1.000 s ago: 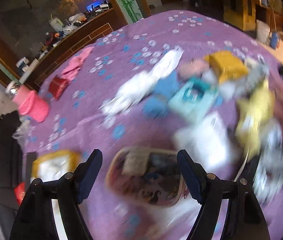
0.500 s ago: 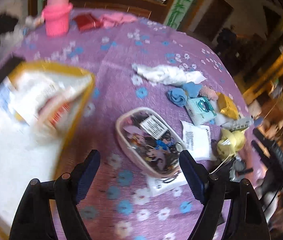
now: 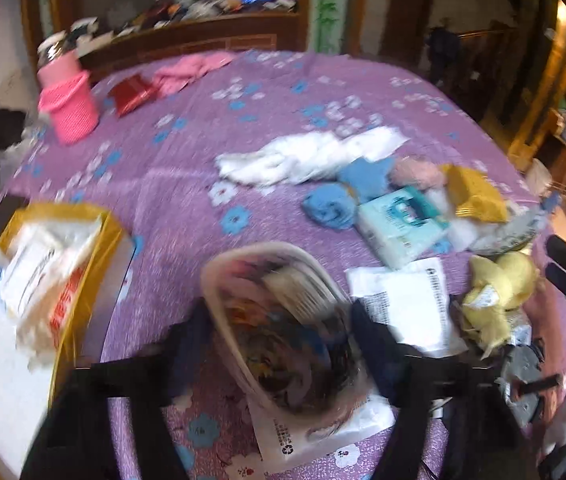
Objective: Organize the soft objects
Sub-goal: 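Close the left tool on the pink pouch rim and lift it, then carry the pink pouch with the left tool into the white foam box, then open the left tool to release the pouch while the right tool reaches toward the towel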
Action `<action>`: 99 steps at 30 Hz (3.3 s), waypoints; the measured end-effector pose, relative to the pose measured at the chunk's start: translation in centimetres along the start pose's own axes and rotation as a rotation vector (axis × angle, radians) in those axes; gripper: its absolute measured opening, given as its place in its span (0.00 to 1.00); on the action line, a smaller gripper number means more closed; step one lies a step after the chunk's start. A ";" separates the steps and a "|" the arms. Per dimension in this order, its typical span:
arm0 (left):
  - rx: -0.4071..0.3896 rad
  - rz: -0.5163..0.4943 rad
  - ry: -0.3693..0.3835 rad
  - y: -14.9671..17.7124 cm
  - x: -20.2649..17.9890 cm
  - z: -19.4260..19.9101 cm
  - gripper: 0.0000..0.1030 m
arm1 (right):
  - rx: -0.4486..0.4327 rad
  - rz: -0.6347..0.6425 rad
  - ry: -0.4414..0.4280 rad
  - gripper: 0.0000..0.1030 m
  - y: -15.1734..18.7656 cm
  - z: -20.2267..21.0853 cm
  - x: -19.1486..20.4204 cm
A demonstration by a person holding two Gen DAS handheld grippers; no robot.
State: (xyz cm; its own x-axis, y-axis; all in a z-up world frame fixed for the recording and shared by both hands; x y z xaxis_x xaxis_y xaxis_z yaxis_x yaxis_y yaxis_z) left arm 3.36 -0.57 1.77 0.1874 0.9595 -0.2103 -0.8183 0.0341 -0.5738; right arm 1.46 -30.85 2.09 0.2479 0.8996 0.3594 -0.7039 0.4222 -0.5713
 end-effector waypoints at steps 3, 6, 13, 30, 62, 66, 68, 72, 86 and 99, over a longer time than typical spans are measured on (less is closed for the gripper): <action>-0.029 0.006 0.078 -0.4 0.5 1.5 0.21 | 0.001 0.001 0.010 0.73 -0.1 -0.1 0.0; -0.064 0.014 0.147 -0.5 0.9 3.5 0.15 | 0.001 0.002 0.025 0.73 -0.1 -0.3 -0.1; -0.057 -0.043 0.256 0.8 -0.5 4.4 0.12 | 0.009 -0.001 0.058 0.73 0.1 -0.7 -0.5; -0.039 -0.243 0.063 4.0 -5.4 1.1 0.70 | 0.021 -0.004 0.033 0.73 0.1 -0.7 -0.4; -0.392 0.055 0.196 4.5 7.6 18.7 0.16 | 0.030 -0.026 0.074 0.73 0.0 -1.4 -1.5; -0.442 0.137 0.158 5.7 12.1 20.4 0.16 | -0.003 -0.046 0.072 0.73 -0.3 -1.0 -2.0; -0.440 0.178 0.138 6.4 14.1 20.3 0.16 | -0.029 -0.081 0.069 0.73 -0.6 -0.3 -2.6; -0.403 0.224 0.110 7.5 17.5 18.9 0.16 | 0.009 -0.104 0.063 0.74 -1.2 0.8 -3.1; -0.265 0.294 -0.004 7.5 23.4 14.0 0.25 | 0.144 0.125 0.026 0.74 -2.3 1.8 9.5; -0.407 0.345 0.066 9.9 25.0 19.9 0.59 | 0.362 0.305 0.004 0.74 -0.2 -6.5 26.6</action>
State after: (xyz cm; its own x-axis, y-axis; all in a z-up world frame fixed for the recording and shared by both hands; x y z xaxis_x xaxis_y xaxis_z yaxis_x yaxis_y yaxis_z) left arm -10.86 29.32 6.55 -0.0105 0.8759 -0.4824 -0.5639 -0.4036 -0.7205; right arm 12.51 -6.28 6.99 -0.0040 0.9773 0.2117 -0.9317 0.0732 -0.3558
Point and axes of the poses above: each gripper's, at about its wrist camera, not at the fingertips, and z roughly against the way its jaws point, x to its left, y to its underside, the point moved 3 cm from there along -z, roughly the way its jaws point, and after that the axes turned 11 degrees about y, right-handed, at the moved point
